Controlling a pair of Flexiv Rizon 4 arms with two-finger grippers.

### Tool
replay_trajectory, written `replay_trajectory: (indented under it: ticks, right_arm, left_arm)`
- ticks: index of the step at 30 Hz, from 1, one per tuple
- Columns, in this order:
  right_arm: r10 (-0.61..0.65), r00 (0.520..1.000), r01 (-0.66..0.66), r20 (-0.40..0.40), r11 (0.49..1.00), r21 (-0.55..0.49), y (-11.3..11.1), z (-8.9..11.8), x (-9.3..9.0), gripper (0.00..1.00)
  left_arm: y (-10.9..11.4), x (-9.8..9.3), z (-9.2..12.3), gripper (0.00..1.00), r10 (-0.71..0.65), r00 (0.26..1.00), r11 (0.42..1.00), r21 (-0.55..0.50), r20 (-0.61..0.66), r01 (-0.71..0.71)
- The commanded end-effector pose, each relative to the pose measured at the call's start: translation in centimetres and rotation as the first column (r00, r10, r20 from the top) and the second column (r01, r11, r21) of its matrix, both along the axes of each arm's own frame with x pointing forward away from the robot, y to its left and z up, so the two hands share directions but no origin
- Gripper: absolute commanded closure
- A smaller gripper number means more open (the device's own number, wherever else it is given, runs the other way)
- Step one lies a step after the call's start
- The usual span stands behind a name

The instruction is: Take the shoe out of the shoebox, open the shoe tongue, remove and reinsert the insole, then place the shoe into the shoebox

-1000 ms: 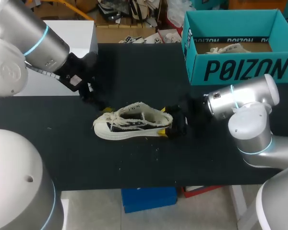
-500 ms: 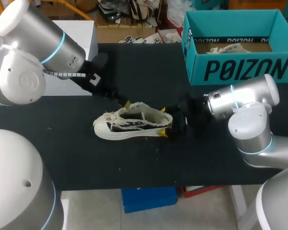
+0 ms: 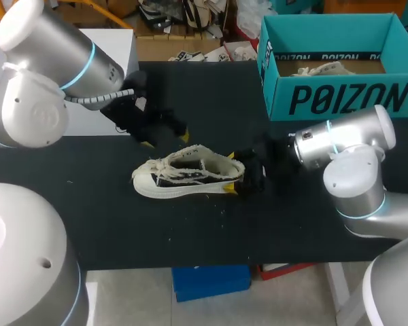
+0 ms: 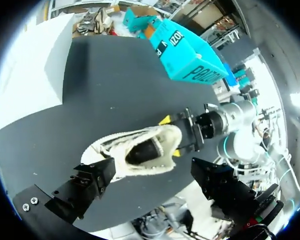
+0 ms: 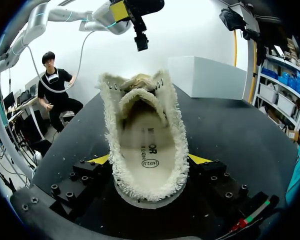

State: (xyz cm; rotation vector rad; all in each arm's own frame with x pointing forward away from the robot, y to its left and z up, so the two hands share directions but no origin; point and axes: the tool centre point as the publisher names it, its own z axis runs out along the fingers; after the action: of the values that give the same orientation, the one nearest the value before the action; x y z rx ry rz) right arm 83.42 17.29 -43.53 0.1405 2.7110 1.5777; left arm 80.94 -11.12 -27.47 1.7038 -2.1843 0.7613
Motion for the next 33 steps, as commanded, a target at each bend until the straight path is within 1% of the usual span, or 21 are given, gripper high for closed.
replay_trajectory:
  ticks: [1, 3, 4, 17, 18, 21, 23, 24, 26, 33]
  right_arm:
    - [-0.002, 1.0, 0.002, 0.001, 1.0, -0.001, 0.2, -0.2, 0.0, 1.0]
    - [-0.002, 1.0, 0.002, 0.001, 1.0, -0.001, 0.2, -0.2, 0.0, 1.0]
    - [-0.002, 1.0, 0.002, 0.001, 1.0, -0.001, 0.2, -0.2, 0.0, 1.0]
    - [-0.002, 1.0, 0.002, 0.001, 1.0, -0.001, 0.2, -0.2, 0.0, 1.0]
    - [-0.002, 1.0, 0.002, 0.001, 1.0, -0.001, 0.2, -0.2, 0.0, 1.0]
    - [-0.002, 1.0, 0.002, 0.001, 1.0, -0.001, 0.2, -0.2, 0.0, 1.0]
    - [-0.002, 1.0, 0.002, 0.001, 1.0, -0.001, 0.2, -0.2, 0.0, 1.0]
    - [-0.002, 1.0, 0.002, 0.001, 1.0, -0.001, 0.2, -0.2, 0.0, 1.0]
    - [-0.002, 1.0, 0.002, 0.001, 1.0, -0.001, 0.2, -0.2, 0.0, 1.0]
    - [-0.002, 1.0, 0.002, 0.001, 1.0, -0.001, 0.2, -0.2, 0.0, 1.0]
  left_arm:
    - [-1.3, 0.6, 1.1, 0.0, 0.132, 0.988, 0.97, 0.216, -0.078, -0.113]
    - [-1.6, 0.9, 1.3, 0.0, 0.141, 0.99, 0.962, 0.242, -0.028, -0.13]
    - [-1.7, 1.1, 1.3, 0.0, 0.149, 0.989, 0.96, 0.239, 0.004, -0.146]
    - [-1.7, 1.1, 1.3, 0.0, 0.149, 0.989, 0.96, 0.239, 0.004, -0.146]
    - [-2.1, 0.8, 1.1, 0.0, 0.126, 0.992, 0.963, 0.241, -0.012, -0.119]
    - [-3.3, 0.5, 0.5, 0.0, 0.095, 0.995, 0.954, 0.29, -0.043, -0.079]
    - [-4.0, 0.5, 0.3, 0.0, 0.09, 0.996, 0.945, 0.317, -0.024, -0.078]
    - [-4.4, 0.6, 0.2, 0.0, 0.085, 0.996, 0.936, 0.344, -0.035, -0.068]
    - [-5.1, 0.8, -0.3, 0.0, 0.095, 0.995, 0.915, 0.393, -0.005, -0.085]
    - [-6.6, 0.6, -1.8, 0.0, 0.1, 0.995, 0.874, 0.479, -0.004, -0.086]
